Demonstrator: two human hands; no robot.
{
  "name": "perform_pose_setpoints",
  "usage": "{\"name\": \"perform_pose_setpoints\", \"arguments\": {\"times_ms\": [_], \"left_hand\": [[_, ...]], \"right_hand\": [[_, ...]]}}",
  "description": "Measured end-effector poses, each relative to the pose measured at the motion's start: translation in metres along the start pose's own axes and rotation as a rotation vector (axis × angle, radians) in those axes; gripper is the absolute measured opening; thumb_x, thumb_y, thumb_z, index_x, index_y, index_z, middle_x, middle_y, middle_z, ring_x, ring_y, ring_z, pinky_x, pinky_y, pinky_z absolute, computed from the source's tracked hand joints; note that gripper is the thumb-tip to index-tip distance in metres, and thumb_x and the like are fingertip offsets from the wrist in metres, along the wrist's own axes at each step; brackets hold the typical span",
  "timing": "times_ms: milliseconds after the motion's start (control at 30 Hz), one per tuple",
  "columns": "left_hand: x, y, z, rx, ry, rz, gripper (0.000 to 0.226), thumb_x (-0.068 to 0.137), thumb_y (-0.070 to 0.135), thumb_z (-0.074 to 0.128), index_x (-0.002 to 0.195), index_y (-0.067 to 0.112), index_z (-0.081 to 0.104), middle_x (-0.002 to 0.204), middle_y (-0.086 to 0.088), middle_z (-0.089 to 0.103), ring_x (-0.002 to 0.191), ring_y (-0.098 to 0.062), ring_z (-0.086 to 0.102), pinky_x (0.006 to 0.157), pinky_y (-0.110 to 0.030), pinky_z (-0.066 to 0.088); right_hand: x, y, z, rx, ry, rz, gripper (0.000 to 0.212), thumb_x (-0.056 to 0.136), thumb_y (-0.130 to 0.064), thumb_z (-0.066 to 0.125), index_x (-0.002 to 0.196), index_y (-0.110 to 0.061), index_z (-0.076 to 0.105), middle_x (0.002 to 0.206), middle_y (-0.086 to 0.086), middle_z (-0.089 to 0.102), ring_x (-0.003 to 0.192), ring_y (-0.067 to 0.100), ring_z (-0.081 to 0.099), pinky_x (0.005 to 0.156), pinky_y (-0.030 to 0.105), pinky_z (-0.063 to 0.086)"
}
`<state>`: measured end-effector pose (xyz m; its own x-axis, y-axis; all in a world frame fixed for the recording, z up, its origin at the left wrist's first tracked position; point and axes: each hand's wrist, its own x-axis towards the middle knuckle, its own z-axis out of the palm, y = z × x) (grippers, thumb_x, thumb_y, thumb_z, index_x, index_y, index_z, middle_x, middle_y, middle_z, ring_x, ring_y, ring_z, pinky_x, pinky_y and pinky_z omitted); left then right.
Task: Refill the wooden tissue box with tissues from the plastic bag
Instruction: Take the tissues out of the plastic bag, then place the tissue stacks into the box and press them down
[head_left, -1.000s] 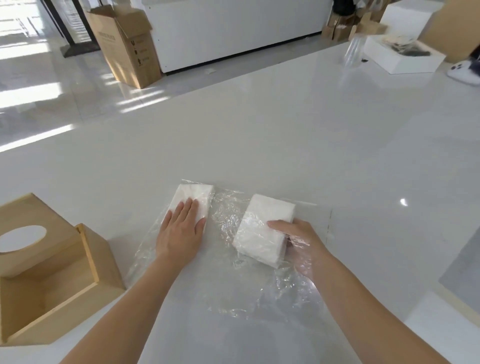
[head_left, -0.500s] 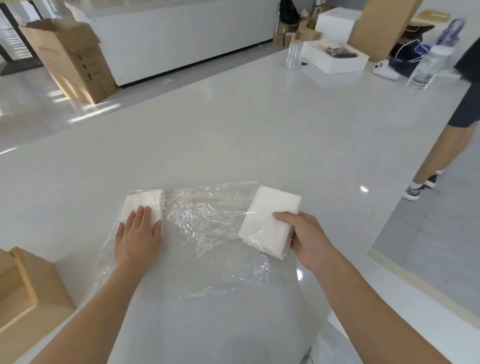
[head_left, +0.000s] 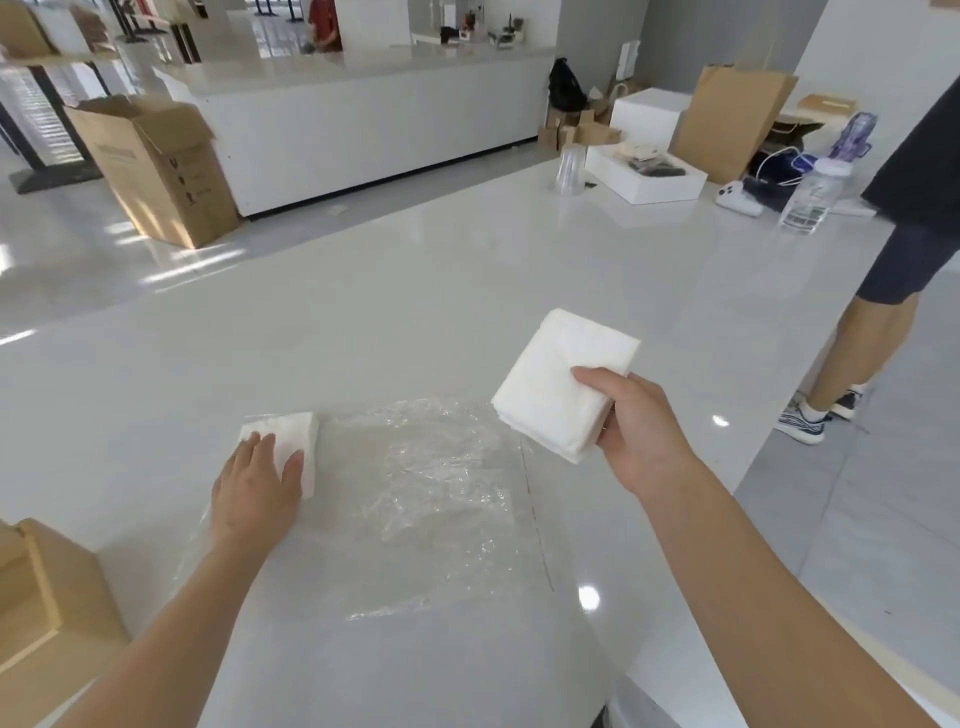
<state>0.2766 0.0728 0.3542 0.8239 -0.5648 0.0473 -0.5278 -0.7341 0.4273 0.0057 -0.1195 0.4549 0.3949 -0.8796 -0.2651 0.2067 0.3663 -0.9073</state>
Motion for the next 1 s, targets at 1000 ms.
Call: {"name": "perform_pose_setpoints", "arguments": {"times_ms": [1000], "left_hand": [[-0.111,-0.101,-0.145,-1.496,0.028,-0.405,0.027,0.082,0.012,0.066,0.108,0.006,0.064,0.101,-0.008,0.074,0.091,-0.026,0.07,0.074,-0.033,0.059]], "right_hand": [[-0.121,0.132,0.274,-0.117,-0.76,0.308,0.031,0.079,-0.009,0.066,0.11,-0.004,0.063,0.103,0.011,0.07,0.095,0.025,0.065,0.082,0.037,0.051]]}}
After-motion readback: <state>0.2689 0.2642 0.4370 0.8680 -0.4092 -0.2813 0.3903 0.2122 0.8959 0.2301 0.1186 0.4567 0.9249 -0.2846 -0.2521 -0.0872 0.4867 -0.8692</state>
